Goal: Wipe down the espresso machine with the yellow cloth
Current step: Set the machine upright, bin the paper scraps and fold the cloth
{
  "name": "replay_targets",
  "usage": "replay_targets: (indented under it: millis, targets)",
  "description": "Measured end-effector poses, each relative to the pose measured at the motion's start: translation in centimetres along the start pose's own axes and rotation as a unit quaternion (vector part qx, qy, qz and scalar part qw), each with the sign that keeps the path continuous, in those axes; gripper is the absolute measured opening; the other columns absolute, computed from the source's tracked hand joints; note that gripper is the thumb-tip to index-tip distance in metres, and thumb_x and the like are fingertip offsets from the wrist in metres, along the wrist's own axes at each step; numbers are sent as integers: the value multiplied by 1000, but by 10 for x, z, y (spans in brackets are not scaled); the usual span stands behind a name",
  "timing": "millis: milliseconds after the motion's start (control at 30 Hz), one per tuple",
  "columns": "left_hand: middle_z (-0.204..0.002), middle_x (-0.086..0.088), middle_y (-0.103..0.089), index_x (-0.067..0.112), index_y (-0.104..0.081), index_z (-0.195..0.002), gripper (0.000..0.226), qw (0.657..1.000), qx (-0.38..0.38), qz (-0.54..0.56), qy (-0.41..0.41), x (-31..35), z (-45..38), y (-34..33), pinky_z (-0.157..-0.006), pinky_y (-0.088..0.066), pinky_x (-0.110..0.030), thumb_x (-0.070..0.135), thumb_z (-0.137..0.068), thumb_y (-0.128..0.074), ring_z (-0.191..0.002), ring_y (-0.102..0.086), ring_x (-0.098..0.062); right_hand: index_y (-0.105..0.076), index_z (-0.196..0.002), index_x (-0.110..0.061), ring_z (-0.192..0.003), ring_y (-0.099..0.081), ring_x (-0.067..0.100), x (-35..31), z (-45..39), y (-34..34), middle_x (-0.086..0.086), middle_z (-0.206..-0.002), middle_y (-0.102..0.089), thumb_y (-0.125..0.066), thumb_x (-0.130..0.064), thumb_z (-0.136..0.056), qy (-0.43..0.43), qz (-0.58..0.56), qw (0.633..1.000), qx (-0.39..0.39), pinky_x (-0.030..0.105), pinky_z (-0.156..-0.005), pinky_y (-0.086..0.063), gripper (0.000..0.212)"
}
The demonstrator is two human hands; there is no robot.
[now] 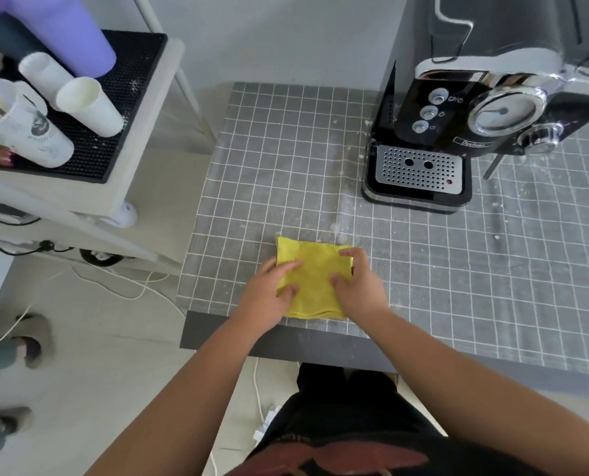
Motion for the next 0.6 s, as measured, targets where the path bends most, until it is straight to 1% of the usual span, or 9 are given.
replay_targets:
  millis: [100,167,233,300,333,367,433,500,600]
  targets:
    - [-141,8,-40,32,-51,-135,47,998,4,-61,-12,-2,5,-6,-90,-43,-23,28,-90,-63,-116,-52,-11,-45,-120,-25,-58,-54,14,12,5,-7,8,-92,-63,-54,-21,-93,26,55,998,-7,25,-50,-39,29]
    - [-142,8,-38,36,-42,-140,52,992,14,-123,-10,-9,9,-5,-85,-48,-31,39,-91,-59,-111,-56,-15,-49,-121,-24,-74,-56,20,14,10,-7,6,-111,-57,-55,-26,-92,57,103,993,-3,27,-62,-43,30]
    - [-143,9,-39,42,-32,-143,54,973,57,-224,-21,-19,15,-1,-82,-48,-36,53,-92,-49,-108,-54,-19,-54,-121,-23,-95,-54,30,19,13,-4,9,-119,-50,-61,-31,-88,122,230,963,61,39,-79,-49,35]
    - [-151,11,-33,44,-24,-146,56,950,88,-299,-10,-28,22,1,-90,-38,-39,58,-94,-38,-117,-43,-22,-54,-124,-26,-112,-47,37,27,13,-2,13,-132,-45,-60,-37,-87,188,314,924,114,50,-94,-46,38]
    - [-157,11,-23,42,-19,-149,59,945,87,-316,-1,-32,22,0,-98,-32,-42,58,-94,-34,-127,-34,-24,-48,-131,-32,-124,-39,38,33,11,-3,13,-143,-37,-51,-42,-91,208,341,912,92,52,-103,-38,41]
    - [-160,11,-11,38,-12,-152,62,945,70,-321,2,-36,22,-3,-107,-24,-44,58,-96,-29,-138,-22,-25,-36,-140,-38,-137,-27,36,40,10,-5,11,-153,-24,-39,-47,-95,222,370,900,55,51,-112,-24,46]
    - [-161,11,8,28,1,-154,65,945,28,-326,-6,-42,19,-10,-119,-7,-46,57,-97,-17,-148,4,-22,-6,-148,-46,-147,1,27,51,8,-9,6,-161,1,-13,-54,-97,236,412,880,-3,44,-118,2,51]
    - [-160,9,15,23,5,-153,67,941,10,-338,-9,-47,16,-12,-119,1,-47,56,-97,-12,-147,14,-20,6,-147,-46,-147,9,24,54,6,-10,3,-160,10,-1,-55,-96,234,428,873,-17,41,-118,9,53]
    - [-159,9,17,23,7,-153,66,940,4,-340,-5,-49,20,-13,-119,4,-46,56,-98,-11,-147,16,-20,12,-147,-45,-146,17,23,57,8,-12,0,-158,20,1,-55,-95,221,435,872,-31,43,-116,12,54]
Point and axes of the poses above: each hand's wrist, its own z-axis away from the middle knuckle, its own y-axis out of the back of the hand, x = y × z, the point moved 3 cm from there along -z, towards the middle knuckle
